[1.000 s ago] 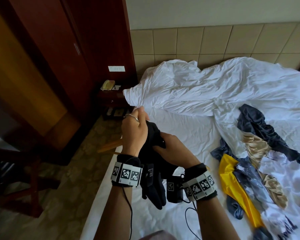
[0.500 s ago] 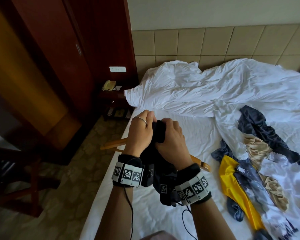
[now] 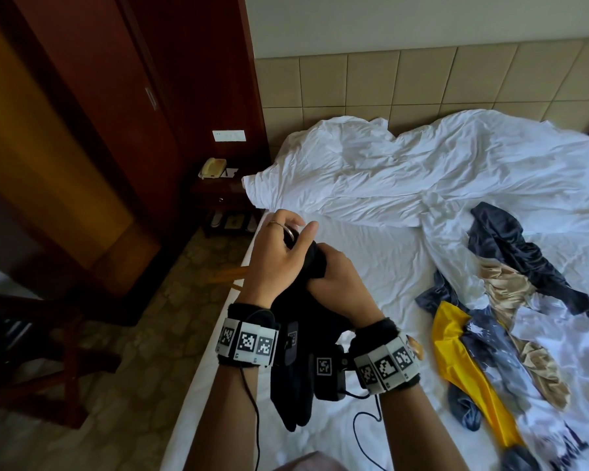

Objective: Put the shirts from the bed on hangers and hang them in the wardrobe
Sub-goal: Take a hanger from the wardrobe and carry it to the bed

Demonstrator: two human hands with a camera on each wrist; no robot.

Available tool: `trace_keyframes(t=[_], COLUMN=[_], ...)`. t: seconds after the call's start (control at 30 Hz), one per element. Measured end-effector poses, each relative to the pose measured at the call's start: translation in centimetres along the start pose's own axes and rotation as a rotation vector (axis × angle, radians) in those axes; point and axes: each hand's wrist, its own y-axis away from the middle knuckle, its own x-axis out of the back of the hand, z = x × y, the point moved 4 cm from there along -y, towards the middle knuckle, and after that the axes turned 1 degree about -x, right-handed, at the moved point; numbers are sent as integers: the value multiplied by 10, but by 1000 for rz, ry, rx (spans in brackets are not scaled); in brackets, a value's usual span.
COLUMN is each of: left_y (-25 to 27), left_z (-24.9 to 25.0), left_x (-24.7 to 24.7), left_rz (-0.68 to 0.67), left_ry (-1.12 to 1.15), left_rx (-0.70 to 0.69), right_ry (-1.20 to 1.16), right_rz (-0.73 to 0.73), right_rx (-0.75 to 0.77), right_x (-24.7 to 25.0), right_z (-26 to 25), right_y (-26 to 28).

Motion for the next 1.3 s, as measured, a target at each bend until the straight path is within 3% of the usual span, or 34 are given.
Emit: trace_keyframes(t=[0.1, 0.27, 0.43, 0.6, 0.7, 0.8, 0.87, 0.93, 1.03, 1.3], left_y=[0, 2, 1, 6, 1, -2, -2, -2, -2, -3], left_z=[-4, -6, -36, -62, -52, -27, -10, 2, 14, 22], left_x=[2, 19, 53, 73, 69, 49, 31, 16, 6, -5], left_rz=[-1, -72, 251, 339, 370, 228, 111, 43, 61, 60], left_ry=[-13, -224, -429, -733, -650, -360, -275, -271, -306, -358], left_rx=[34, 117, 292, 523, 287, -18, -118, -172, -243, -258], right_ry=[-97, -290, -364, -356, -359, -353, -366, -377, -389, -409], right_rz=[84, 256, 278, 221, 231, 228, 218, 214, 197, 98], right_rx=[9, -9, -4, 31, 47, 64, 78, 92, 105, 180], right_x=[10, 23, 42, 43, 41, 38, 37, 36, 39, 43], right_z=[-5, 0, 3, -1, -3, -4, -7, -10, -12, -18], right_y=[2, 3, 2, 2, 0, -2, -2, -3, -2, -1])
